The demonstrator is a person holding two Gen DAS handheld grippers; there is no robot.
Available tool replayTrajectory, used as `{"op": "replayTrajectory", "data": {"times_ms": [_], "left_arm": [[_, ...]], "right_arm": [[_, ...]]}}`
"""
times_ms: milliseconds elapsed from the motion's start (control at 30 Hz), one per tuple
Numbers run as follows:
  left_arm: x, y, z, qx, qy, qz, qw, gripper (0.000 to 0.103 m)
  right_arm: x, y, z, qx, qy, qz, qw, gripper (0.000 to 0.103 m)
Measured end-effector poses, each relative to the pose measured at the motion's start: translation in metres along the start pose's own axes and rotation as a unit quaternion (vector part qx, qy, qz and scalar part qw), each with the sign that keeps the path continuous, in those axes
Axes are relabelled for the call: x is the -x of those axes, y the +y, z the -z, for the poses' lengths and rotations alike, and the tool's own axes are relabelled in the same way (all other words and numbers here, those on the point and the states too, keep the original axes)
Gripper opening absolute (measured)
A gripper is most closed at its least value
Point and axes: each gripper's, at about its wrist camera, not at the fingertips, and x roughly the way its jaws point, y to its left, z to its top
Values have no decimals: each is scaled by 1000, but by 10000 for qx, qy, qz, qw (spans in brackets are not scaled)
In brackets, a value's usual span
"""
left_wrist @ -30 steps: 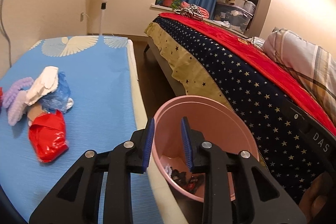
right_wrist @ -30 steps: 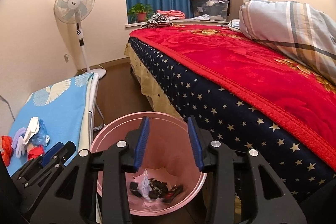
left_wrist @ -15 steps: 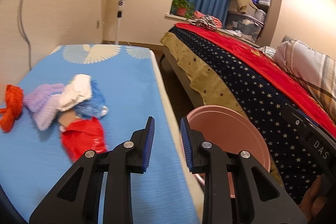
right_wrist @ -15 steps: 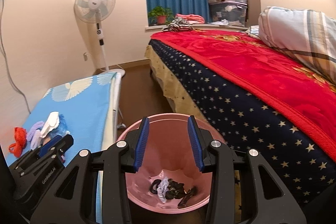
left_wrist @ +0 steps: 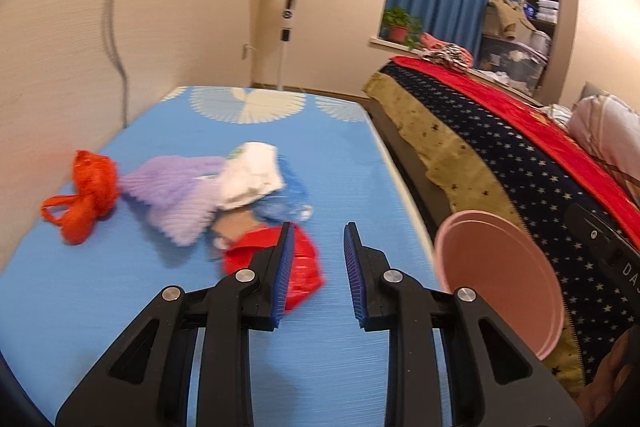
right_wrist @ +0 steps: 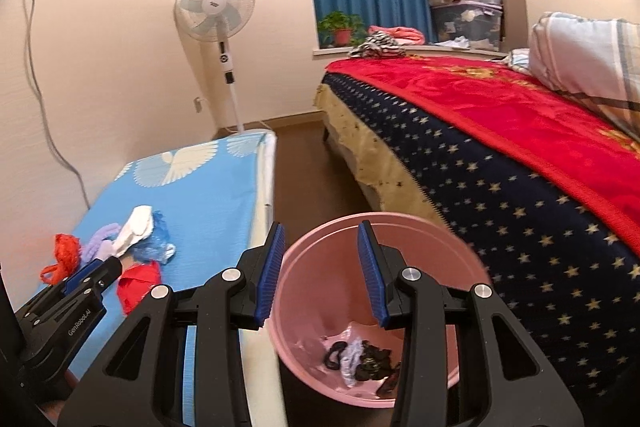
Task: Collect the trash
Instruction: 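Move both open grippers back to the red and orange plastic bags, then grasp the red plastic bag with right gripper while left grasps orange bag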
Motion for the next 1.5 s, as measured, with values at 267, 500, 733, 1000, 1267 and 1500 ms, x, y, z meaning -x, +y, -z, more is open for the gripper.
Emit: {"op": "replayTrajectory", "data": {"times_ms": [267, 500, 733, 1000, 1267, 1500], "left_arm": [[8, 51, 3, 357, -52, -602, 9975, 24], [13, 92, 3, 739, -33, -1108, 9911, 24], [13, 121, 3, 960, -41, -1470, 9845, 24], [-1, 146, -1, 1196, 84, -1736, 9775, 24], [-20, 171, -17, 1462, 262, -2041, 9676, 29], [-46, 181, -22, 1378, 558, -2128, 9657, 47]], "right_arm": [[-18, 41, 9, 150, 173, -701, 9973, 39], [-47, 82, 21, 208, 715, -1496, 9859, 52], [-66, 136, 37, 721, 1045, -1867, 9742, 73], [-95, 162, 53, 1019, 1591, -1825, 9649, 86], [-115, 174, 61, 1268, 2020, -1679, 9565, 84], [-118, 172, 64, 1285, 2140, -1659, 9540, 63]]}}
